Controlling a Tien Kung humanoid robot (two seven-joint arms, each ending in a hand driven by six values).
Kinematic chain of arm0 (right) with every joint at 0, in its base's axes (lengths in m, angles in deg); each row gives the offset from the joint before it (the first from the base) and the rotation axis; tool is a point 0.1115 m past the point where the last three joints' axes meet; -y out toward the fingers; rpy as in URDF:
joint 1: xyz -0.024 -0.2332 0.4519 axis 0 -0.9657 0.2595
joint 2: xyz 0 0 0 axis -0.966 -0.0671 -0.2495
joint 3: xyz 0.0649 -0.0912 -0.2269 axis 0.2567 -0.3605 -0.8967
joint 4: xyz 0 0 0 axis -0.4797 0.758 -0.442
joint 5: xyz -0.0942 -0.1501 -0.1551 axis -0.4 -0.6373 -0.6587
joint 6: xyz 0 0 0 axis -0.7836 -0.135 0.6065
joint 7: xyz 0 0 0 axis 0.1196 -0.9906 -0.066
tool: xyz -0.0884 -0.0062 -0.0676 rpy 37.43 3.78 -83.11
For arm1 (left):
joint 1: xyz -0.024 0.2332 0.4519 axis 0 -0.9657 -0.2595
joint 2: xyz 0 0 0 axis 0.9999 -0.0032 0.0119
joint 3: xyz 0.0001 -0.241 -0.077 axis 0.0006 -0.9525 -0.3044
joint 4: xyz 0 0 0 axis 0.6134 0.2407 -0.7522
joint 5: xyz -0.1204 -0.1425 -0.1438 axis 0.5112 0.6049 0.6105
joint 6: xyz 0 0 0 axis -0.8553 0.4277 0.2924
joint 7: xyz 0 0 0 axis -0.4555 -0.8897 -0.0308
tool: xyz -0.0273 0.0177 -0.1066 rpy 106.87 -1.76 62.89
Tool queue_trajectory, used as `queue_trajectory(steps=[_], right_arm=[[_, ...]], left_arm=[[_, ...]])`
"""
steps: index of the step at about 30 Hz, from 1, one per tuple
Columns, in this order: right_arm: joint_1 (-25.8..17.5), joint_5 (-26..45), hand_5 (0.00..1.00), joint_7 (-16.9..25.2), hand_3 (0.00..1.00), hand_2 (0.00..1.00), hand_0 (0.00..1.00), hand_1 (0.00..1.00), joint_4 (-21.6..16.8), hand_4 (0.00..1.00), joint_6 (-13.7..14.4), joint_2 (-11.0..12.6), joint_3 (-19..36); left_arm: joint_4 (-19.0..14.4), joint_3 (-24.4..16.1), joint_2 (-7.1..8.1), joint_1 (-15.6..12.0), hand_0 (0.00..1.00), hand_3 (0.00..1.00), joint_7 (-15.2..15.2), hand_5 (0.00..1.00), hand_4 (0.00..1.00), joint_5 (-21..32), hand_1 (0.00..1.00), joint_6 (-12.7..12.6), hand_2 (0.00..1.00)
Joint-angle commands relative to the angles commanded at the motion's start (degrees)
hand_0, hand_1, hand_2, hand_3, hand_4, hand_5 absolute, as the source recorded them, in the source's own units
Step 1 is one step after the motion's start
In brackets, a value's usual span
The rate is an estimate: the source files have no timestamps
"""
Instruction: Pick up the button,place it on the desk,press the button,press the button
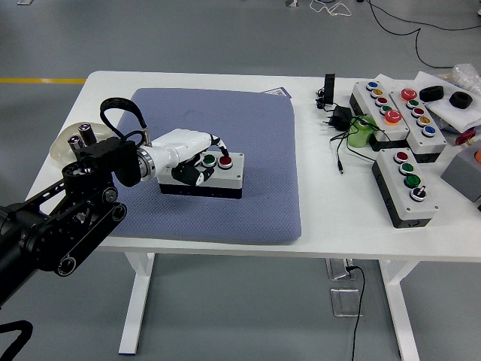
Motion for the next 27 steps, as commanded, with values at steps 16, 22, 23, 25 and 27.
queue_trajectory(steps=[16, 22, 23, 25, 27], right_arm=[[0.13, -0.19, 0.252, 0.00, 0.632, 0.557, 0.645, 0.530, 0.00, 0.236, -0.04, -0.01, 0.20], [0.16, -0.31, 0.252, -0.02, 0.631, 0.557, 0.645, 0.530, 0.00, 0.236, -0.05, -0.02, 0.29], [0.15, -0.39, 0.252, -0.02, 0.631, 0.557, 0.645, 0.530, 0.00, 0.236, -0.06, -0.01, 0.36], [0.15, -0.46, 0.252, -0.01, 0.631, 0.557, 0.645, 0.530, 0.00, 0.236, -0.08, 0.02, 0.41], [0.15, -0.58, 0.254, -0.01, 0.632, 0.555, 0.645, 0.530, 0.00, 0.235, -0.08, 0.03, 0.53]], left_arm=[[0.39, 0.64, 0.14, -0.20, 0.011, 0.737, -0.37, 0.002, 0.522, -0.61, 0.002, 0.86, 0.046], [-2.87, -3.48, 0.15, -0.87, 0.011, 0.747, -0.07, 0.002, 0.527, 0.38, 0.002, -1.32, 0.048], [-3.49, -4.48, 0.14, -1.01, 0.011, 0.747, -0.18, 0.002, 0.527, 0.77, 0.002, -2.28, 0.048], [-4.04, -6.40, 0.08, -1.23, 0.011, 0.747, -0.34, 0.002, 0.527, 1.69, 0.002, -4.57, 0.048], [-3.56, -8.22, -0.10, -1.49, 0.002, 0.796, -0.60, 0.381, 0.715, 4.08, 0.024, -8.24, 0.106]])
